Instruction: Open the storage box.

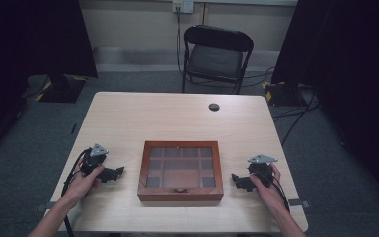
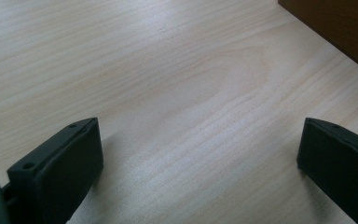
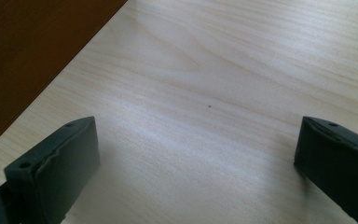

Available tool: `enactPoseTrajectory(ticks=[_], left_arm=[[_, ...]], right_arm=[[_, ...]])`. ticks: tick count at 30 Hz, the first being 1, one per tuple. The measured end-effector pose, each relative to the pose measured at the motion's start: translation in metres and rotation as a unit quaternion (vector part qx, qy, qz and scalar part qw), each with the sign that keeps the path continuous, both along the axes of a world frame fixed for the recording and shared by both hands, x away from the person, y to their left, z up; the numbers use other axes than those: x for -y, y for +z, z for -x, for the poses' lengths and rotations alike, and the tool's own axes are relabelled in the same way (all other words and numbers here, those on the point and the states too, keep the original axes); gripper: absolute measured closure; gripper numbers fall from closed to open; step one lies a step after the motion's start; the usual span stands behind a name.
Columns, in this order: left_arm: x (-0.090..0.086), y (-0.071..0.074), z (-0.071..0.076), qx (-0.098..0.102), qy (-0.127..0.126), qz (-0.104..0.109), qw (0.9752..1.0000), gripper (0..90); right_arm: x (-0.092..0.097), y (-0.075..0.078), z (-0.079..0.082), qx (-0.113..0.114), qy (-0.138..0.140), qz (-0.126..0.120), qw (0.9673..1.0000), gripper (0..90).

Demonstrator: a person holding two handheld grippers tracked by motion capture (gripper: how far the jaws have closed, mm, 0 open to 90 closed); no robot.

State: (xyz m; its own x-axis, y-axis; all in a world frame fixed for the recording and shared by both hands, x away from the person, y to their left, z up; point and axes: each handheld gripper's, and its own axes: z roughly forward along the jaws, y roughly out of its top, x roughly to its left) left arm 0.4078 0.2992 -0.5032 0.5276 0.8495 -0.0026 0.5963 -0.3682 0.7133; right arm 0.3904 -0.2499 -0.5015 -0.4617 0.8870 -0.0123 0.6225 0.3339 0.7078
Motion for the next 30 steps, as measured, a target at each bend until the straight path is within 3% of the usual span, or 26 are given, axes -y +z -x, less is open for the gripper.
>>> enactPoseTrajectory(ticks=[11,14,15,22,30], left_arm=[[-0.001,0.0,-0.001,0.0,-0.005,-0.001,1.0,0.0],[-0.001,0.0,-0.001,0.0,-0.006,-0.001,1.0,0.0],[-0.001,0.0,-0.001,0.0,-0.006,-0.001,1.0,0.0],[-0.001,0.0,-0.001,0.0,-0.006,-0.001,1.0,0.0],[-0.001,0.0,-0.001,0.0,-0.006,-0.001,1.0,0.0]], right_arm=[[0.0,0.002,-0.001,-0.01,0.0,0.005,0.9999,0.2],[0.0,0.007,-0.002,-0.014,-0.009,0.001,0.9999,14.1],[0.0,0.007,-0.002,-0.014,-0.009,0.001,0.9999,14.1],[0.0,0.025,0.003,-0.002,0.005,-0.029,0.9996,19.1],[-0.008,0.045,0.006,0.01,0.034,-0.046,0.9983,24.3]])
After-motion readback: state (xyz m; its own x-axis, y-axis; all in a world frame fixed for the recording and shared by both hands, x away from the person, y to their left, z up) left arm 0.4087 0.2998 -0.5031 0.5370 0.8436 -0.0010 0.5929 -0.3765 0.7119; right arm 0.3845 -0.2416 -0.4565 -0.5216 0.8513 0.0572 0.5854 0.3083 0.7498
